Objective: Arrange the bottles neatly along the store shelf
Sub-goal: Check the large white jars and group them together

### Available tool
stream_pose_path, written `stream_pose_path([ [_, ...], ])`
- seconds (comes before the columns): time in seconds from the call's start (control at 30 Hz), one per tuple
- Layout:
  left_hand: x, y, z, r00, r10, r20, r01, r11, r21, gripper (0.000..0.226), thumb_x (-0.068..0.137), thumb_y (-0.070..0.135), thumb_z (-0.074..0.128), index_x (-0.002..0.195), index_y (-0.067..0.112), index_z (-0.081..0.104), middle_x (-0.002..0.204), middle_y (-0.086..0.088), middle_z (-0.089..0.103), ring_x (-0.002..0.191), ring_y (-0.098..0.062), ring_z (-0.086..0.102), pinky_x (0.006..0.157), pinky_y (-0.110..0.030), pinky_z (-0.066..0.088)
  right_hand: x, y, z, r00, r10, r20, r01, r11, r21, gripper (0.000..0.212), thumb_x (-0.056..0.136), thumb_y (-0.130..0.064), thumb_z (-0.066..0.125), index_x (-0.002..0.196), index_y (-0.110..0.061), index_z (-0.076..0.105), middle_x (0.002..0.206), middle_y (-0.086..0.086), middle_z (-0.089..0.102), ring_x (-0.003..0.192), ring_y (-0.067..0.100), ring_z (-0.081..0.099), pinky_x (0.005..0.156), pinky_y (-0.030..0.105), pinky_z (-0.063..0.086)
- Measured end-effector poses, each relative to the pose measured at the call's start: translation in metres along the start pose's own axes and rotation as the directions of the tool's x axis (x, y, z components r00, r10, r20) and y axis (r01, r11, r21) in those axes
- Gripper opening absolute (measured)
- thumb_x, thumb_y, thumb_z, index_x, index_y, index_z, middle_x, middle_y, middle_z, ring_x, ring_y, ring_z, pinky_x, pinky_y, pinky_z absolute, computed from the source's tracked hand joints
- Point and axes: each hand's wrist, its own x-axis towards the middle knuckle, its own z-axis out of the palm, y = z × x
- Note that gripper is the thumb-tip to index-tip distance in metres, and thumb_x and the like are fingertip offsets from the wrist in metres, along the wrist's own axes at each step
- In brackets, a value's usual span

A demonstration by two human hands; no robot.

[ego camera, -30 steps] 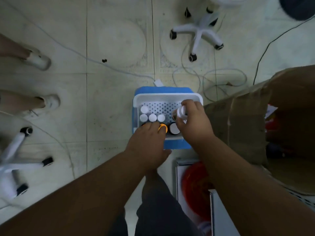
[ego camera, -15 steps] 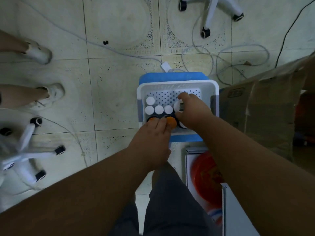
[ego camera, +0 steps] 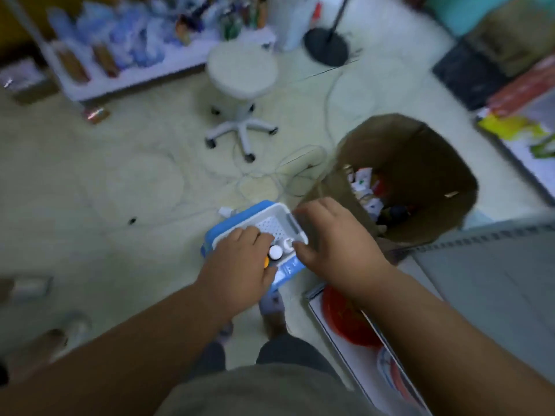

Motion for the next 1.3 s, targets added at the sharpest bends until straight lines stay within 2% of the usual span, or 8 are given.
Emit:
stream_pose_path([
  [0.1, -0.01, 0.021, -0.025, 0.99, 0.136, 0.043, -0.138, 0.99, 0.028, 0.036, 0.082, 0.048, 0.047, 0.102, 0.021, 0.062, 0.092, -0.002, 0.058, 0.086, -0.026, 0.056, 0.074, -0.037, 0.045, -0.057, -0.033, -0.03, 0.978, 0.121, -0.169, -0.125, 0.992, -0.014, 0.04, 0.078, -0.032, 0.071, 0.115, -0.024, 0.059, 0.111, -0.005, 0.054, 0.099, 0.014, 0.053, 0.081, 0.023, 0.04],
  [0.2, -0.021, 0.06, -0.047, 0.951, 0.301, 0.064, -0.301, 0.954, -0.019, 0.038, 0.084, 0.046, 0.058, 0.114, 0.022, 0.059, 0.102, -0.001, 0.058, 0.097, -0.025, 0.055, 0.081, -0.038, 0.045, -0.125, -0.056, -0.055, 0.911, 0.27, -0.311, -0.275, 0.961, 0.03, 0.04, 0.079, -0.035, 0.07, 0.115, -0.027, 0.056, 0.112, -0.009, 0.05, 0.1, 0.01, 0.051, 0.08, 0.031, 0.048],
  [0.33, -0.047, 0.133, -0.071, 0.856, 0.517, 0.019, -0.516, 0.855, -0.045, 0.053, 0.081, 0.058, 0.04, 0.114, 0.022, 0.06, 0.101, 0.001, 0.058, 0.093, -0.023, 0.055, 0.079, -0.042, 0.05, -0.22, -0.07, -0.082, 0.788, 0.421, -0.448, -0.438, 0.896, 0.071, 0.04, 0.079, -0.039, 0.067, 0.117, -0.034, 0.053, 0.115, -0.018, 0.045, 0.104, 0.006, 0.05, 0.077, 0.032, 0.051],
  [0.43, -0.076, 0.196, -0.078, 0.743, 0.669, 0.023, -0.669, 0.743, -0.003, 0.052, 0.082, 0.057, 0.041, 0.115, 0.021, 0.06, 0.1, 0.002, 0.057, 0.091, -0.022, 0.054, 0.078, -0.041, 0.051, -0.299, -0.073, -0.093, 0.646, 0.502, -0.575, -0.527, 0.838, 0.139, 0.041, 0.081, -0.041, 0.068, 0.117, -0.035, 0.051, 0.114, -0.02, 0.045, 0.106, 0.003, 0.05, 0.077, 0.027, 0.049],
  [0.63, -0.167, 0.339, -0.033, 0.483, 0.869, 0.105, -0.873, 0.487, -0.013, 0.05, 0.085, 0.056, 0.05, 0.121, 0.023, 0.058, 0.109, 0.003, 0.058, 0.101, -0.021, 0.054, 0.087, -0.04, 0.048, -0.487, -0.075, -0.086, 0.326, 0.65, -0.687, -0.713, 0.646, 0.273, 0.045, 0.08, -0.04, 0.069, 0.121, -0.03, 0.054, 0.11, -0.019, 0.046, 0.107, 0.003, 0.05, 0.079, 0.012, 0.029],
  [0.9, -0.334, 0.531, 0.074, 0.189, 0.967, 0.169, -0.959, 0.219, -0.181, 0.058, 0.084, 0.06, 0.04, 0.122, 0.022, 0.06, 0.113, 0.001, 0.06, 0.105, -0.024, 0.056, 0.088, -0.038, 0.048, -0.738, -0.076, -0.071, -0.003, 0.739, -0.674, -0.848, 0.356, 0.393, 0.044, 0.08, -0.04, 0.07, 0.12, -0.03, 0.056, 0.117, -0.013, 0.053, 0.107, 0.008, 0.054, 0.084, 0.025, 0.044],
  [1.0, -0.378, 0.59, 0.092, 0.123, 0.972, 0.202, -0.962, 0.167, -0.217, 0.055, 0.083, 0.059, 0.043, 0.124, 0.025, 0.057, 0.115, 0.005, 0.058, 0.107, -0.02, 0.053, 0.09, -0.035, 0.044, -0.807, -0.065, -0.07, -0.123, 0.728, -0.674, -0.837, 0.289, 0.464, 0.041, 0.079, -0.038, 0.07, 0.116, -0.03, 0.056, 0.115, -0.015, 0.054, 0.107, 0.008, 0.054, 0.084, 0.025, 0.045],
  [1.3, -0.407, 0.744, 0.161, -0.029, 0.972, 0.233, -0.975, 0.024, -0.22, 0.059, 0.083, 0.06, 0.038, 0.128, 0.027, 0.055, 0.119, 0.007, 0.057, 0.11, -0.02, 0.054, 0.093, -0.036, 0.045, -0.925, 0.032, -0.092, -0.246, 0.734, -0.633, -0.824, 0.186, 0.536, 0.041, 0.083, -0.042, 0.065, 0.121, -0.034, 0.051, 0.119, -0.02, 0.049, 0.109, 0.003, 0.05, 0.087, 0.024, 0.044],
])
